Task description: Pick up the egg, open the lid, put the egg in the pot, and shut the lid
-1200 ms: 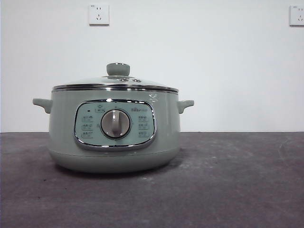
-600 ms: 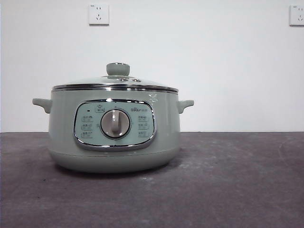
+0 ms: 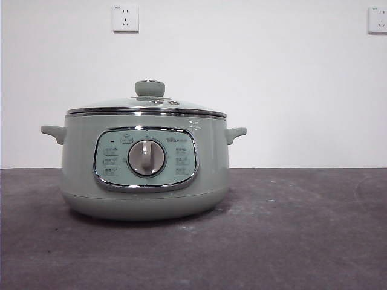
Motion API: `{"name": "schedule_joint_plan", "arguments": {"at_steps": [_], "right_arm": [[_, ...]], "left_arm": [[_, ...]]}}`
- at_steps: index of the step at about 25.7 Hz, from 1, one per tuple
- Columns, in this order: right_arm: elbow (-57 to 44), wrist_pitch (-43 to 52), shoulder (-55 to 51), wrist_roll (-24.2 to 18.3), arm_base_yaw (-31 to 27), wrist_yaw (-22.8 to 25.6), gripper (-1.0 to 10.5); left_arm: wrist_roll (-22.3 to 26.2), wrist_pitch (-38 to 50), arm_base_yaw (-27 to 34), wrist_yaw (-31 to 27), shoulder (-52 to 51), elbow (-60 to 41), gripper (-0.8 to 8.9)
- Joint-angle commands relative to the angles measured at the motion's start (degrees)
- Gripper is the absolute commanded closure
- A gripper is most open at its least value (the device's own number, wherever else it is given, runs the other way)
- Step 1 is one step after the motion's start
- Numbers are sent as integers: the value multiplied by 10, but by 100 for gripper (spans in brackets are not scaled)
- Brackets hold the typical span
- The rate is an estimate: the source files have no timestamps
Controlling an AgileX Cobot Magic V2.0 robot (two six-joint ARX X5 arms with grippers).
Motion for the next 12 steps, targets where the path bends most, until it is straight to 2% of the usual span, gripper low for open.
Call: {"name": "schedule_joint_plan", "arguments": {"at_steps": [1, 3, 4, 7, 12], "right_arm": [[-29, 83, -40, 0, -58, -51, 946], [-79, 150, -86, 0, -121, -131, 946], [-113, 186, -111, 0, -151, -141, 946], [-237, 311, -194, -1, -221, -129, 946], [-395, 449, -287, 0, -264, -128, 946]], "left_arm": [[-3, 2, 2, -1, -1, -9, 816], [-3, 2, 2, -1, -1, -9, 816], [-3, 2, 2, -1, -1, -9, 816], [-3, 1, 2, -1, -1, -9, 816], [-3, 2, 2, -1, -1, -9, 816]]}}
